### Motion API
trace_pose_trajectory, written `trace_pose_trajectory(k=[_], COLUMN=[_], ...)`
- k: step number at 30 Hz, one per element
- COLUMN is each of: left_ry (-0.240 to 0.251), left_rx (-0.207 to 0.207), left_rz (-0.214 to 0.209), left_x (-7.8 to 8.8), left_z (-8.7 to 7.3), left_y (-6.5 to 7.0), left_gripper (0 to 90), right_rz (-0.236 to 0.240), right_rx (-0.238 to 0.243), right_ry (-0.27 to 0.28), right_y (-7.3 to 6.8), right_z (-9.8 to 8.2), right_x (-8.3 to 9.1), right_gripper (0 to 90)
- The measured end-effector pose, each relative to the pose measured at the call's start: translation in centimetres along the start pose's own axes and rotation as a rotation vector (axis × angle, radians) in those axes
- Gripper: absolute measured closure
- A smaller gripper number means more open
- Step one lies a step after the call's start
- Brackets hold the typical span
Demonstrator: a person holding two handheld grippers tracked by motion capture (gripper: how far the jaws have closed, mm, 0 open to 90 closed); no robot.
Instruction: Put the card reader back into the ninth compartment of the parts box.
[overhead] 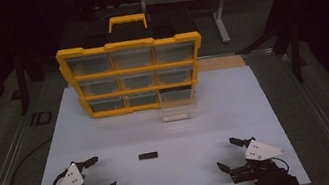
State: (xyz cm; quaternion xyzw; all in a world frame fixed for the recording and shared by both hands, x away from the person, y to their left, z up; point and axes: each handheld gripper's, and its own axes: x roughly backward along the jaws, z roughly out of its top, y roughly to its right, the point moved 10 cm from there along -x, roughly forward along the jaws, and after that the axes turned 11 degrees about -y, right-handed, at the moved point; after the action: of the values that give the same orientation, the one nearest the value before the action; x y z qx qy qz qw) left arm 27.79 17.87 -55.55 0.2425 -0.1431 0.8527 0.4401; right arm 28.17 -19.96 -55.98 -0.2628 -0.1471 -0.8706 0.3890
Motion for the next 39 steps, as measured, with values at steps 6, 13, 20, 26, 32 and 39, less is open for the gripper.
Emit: trace_pose_trajectory(k=[6, 13, 20, 26, 32, 39], left_ry=[-0.017, -0.026, -0.026, -0.036, -0.061, -0.080], left_rx=[0.003, 0.000, -0.006, -0.011, -0.016, -0.017], left_rz=[0.006, 0.008, 0.009, 0.007, -0.019, -0.042], left_x=[-0.2, -0.2, -0.3, -0.3, -0.5, 0.1], left_z=[-0.3, -0.5, -0.4, -0.2, 0.5, 1.6], left_y=[-0.1, -0.1, 0.0, 0.2, 0.2, 0.1], left_gripper=[0.3, 0.3, 0.3, 0.3, 0.3, 0.3], right_rz=[-0.009, -0.010, -0.014, -0.018, -0.029, -0.027], right_rx=[0.002, 0.006, 0.006, 0.008, 0.001, -0.002], right_ry=[0.003, -0.005, 0.003, 0.011, 0.018, 0.022], right_y=[0.0, 0.0, 0.0, 0.0, 0.2, 0.0], right_z=[0.1, 0.0, 0.1, 0.2, 0.3, 0.4], right_x=[0.1, -0.2, -0.2, 0.0, 0.0, 0.0], right_gripper=[8.7, 8.7, 8.7, 8.7, 8.8, 8.8])
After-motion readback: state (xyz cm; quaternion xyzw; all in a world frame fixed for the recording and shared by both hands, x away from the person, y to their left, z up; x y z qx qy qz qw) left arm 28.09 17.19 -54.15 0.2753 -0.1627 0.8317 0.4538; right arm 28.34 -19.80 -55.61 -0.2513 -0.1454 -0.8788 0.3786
